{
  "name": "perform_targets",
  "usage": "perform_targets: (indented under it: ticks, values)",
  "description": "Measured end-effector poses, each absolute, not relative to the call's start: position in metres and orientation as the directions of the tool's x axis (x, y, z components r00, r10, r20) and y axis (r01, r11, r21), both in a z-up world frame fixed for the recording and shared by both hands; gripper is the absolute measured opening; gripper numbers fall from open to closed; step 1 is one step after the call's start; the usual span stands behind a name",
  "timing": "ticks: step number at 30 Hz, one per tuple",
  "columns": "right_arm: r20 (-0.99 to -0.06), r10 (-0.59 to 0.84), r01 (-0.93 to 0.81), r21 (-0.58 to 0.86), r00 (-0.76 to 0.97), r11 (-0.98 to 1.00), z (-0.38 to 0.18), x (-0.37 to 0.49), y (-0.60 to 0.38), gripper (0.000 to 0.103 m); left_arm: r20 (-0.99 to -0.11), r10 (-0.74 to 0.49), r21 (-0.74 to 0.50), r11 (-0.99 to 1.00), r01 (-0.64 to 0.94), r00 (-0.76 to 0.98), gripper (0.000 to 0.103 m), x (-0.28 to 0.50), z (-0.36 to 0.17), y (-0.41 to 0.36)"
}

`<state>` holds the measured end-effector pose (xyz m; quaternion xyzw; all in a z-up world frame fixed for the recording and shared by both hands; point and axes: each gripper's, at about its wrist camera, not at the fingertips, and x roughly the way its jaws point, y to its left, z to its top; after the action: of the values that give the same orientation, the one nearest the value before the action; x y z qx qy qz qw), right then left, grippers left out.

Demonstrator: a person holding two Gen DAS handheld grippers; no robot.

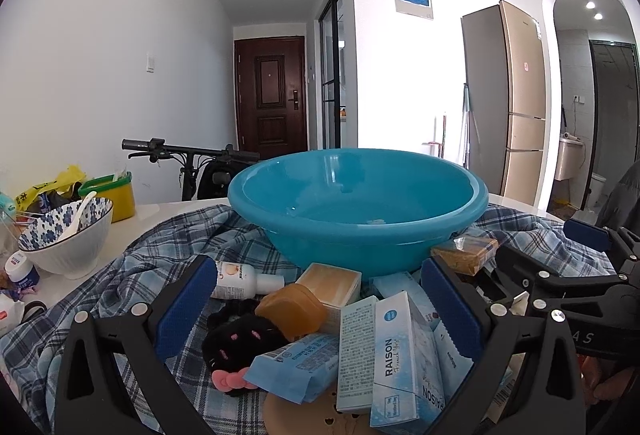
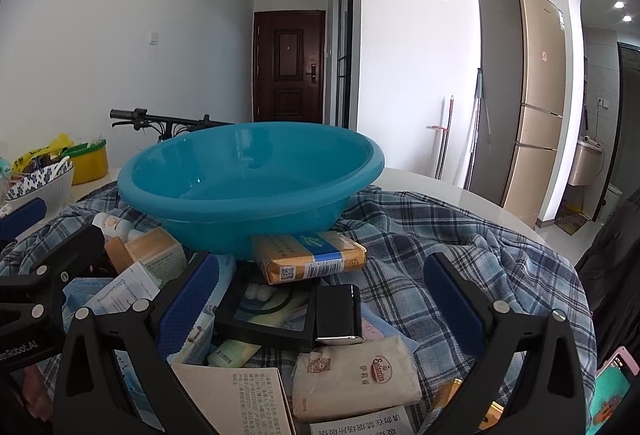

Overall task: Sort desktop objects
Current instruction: 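Grasp the white-blue RAISON box with the left tool while the right tool grasps a beige box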

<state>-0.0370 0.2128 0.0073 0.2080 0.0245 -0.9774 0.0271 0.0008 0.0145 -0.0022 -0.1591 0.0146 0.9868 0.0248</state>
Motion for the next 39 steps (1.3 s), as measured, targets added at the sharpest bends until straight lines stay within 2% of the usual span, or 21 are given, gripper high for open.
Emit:
perform_targets:
  ticks: [3,6,10,14,19,25,27,32,35,39]
  values:
    - [-0.459,-0.097,0.111,-0.003,-0.883,-0.994,0.007,-0.044,0.212,0.102,-0.399,0.094,-0.073,-0.995,-0.071,-0.912,0.103,-0.008,0.000,0.010]
    - [-0.484,-0.132,0.122,0.053,-0.865,-0.991,0.009,-0.048,0.217,0.102,-0.413,0.104,-0.128,-0.990,-0.055,-0.905,0.103,-0.006,0.010,0.004]
    - [-0.489,-0.154,0.126,0.090,-0.859,-0.988,0.020,-0.045,0.224,0.102,-0.410,0.052,-0.081,-0.997,-0.021,-0.911,0.103,-0.001,0.025,0.001]
    - [-0.501,-0.145,0.123,0.077,-0.853,-0.989,0.033,-0.043,0.228,0.102,-0.420,0.041,-0.083,-0.996,-0.006,-0.907,0.103,0.002,0.035,-0.003]
    - [-0.511,-0.155,0.132,0.080,-0.846,-0.988,0.045,-0.037,0.233,0.102,-0.477,0.017,-0.004,-1.000,-0.017,-0.879,0.103,0.007,0.043,0.011]
    - [-0.532,-0.127,0.126,0.037,-0.837,-0.991,0.048,-0.030,0.235,0.102,-0.516,0.043,0.027,-0.997,-0.066,-0.856,0.103,0.011,0.038,0.028]
    - [-0.539,-0.132,0.128,0.045,-0.832,-0.991,0.045,-0.028,0.237,0.094,-0.536,0.073,-0.001,-0.996,-0.086,-0.841,0.103,0.009,0.032,0.029]
    - [-0.568,-0.138,0.128,0.058,-0.811,-0.990,0.034,-0.027,0.239,0.093,-0.549,0.073,0.013,-0.995,-0.096,-0.832,0.103,0.005,0.023,0.031]
    - [-0.584,-0.144,0.130,0.065,-0.799,-0.989,0.027,-0.025,0.240,0.088,-0.567,0.097,0.007,-0.992,-0.123,-0.818,0.102,0.002,0.018,0.033]
    - [-0.597,-0.149,0.133,0.072,-0.788,-0.989,0.022,-0.022,0.243,0.085,-0.616,0.150,-0.024,-0.985,-0.172,-0.773,0.086,-0.004,0.007,0.038]
